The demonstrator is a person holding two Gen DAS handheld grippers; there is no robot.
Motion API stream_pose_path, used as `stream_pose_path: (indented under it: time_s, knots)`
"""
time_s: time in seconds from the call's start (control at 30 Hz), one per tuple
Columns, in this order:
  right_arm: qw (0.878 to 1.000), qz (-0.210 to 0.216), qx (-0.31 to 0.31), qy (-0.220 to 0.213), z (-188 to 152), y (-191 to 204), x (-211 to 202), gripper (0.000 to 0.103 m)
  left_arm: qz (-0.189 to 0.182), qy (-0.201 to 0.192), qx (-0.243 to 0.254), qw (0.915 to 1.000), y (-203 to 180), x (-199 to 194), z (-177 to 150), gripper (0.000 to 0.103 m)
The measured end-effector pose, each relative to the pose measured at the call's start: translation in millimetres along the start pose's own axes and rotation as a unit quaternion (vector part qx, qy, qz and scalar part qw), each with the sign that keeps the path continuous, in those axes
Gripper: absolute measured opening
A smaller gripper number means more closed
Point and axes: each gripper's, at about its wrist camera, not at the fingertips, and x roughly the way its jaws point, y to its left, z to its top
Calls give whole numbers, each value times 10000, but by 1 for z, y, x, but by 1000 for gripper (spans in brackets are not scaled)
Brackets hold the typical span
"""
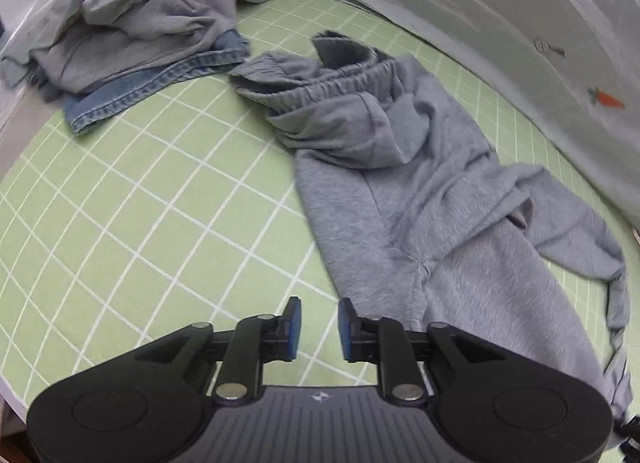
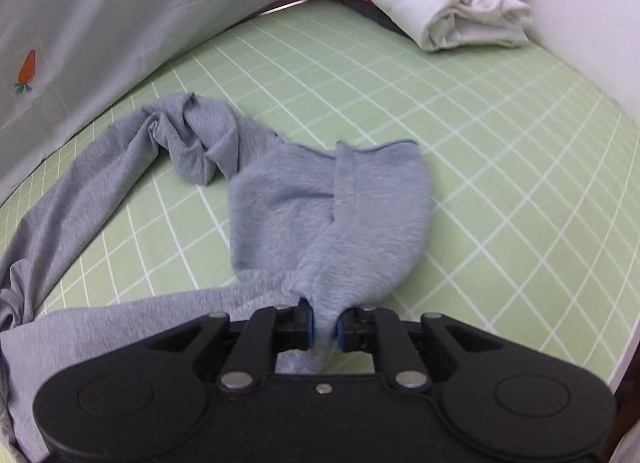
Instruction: Fold clothes
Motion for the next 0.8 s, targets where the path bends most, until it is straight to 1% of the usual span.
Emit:
stream_pose_path:
  time_s: [0.03,0.07,0.1,0.13,0.17,0.2,0.27,0.37,0.43,0.53,0.6,0.67,0.8]
  knots:
    - [10000,17,-63,-66,1,5,-3,37,98,-120,45,9999,2,-2,5,34]
    - [9998,36,-137,-154,4,12,-5,48,196,-240,90,9995,4,-5,9,38]
    - [9994,24,-248,-238,7,21,-7,53,281,-314,133,9990,5,-5,14,44]
    - [9988,8,-364,-322,9,30,-10,62,335,-338,143,9988,5,-4,20,46]
    - [9980,-8,-481,-406,11,39,-12,68,353,-341,111,9987,6,-1,26,48]
    - [9970,-24,-597,-490,12,49,-14,70,357,-327,76,9988,6,3,31,49]
    - [9946,-175,-762,-679,17,63,-17,77,372,-288,25,9989,6,12,39,49]
    - [9864,-517,-1168,-1036,19,78,-24,80,486,-221,41,9986,5,29,53,49]
    - [9808,-742,-1333,-1219,21,83,-28,82,467,-201,71,9987,3,40,61,49]
    - [9829,-786,-1134,-1216,26,80,-25,89,475,-161,149,9986,0,56,73,51]
    - [9858,-810,-1038,-1046,27,80,-16,89,577,-69,254,9980,-6,70,80,51]
    - [9877,-840,-964,-903,25,81,-8,89,596,-30,225,9980,-9,80,85,51]
    - [9881,-881,-977,-803,20,85,0,89,521,-174,111,9984,-9,87,96,52]
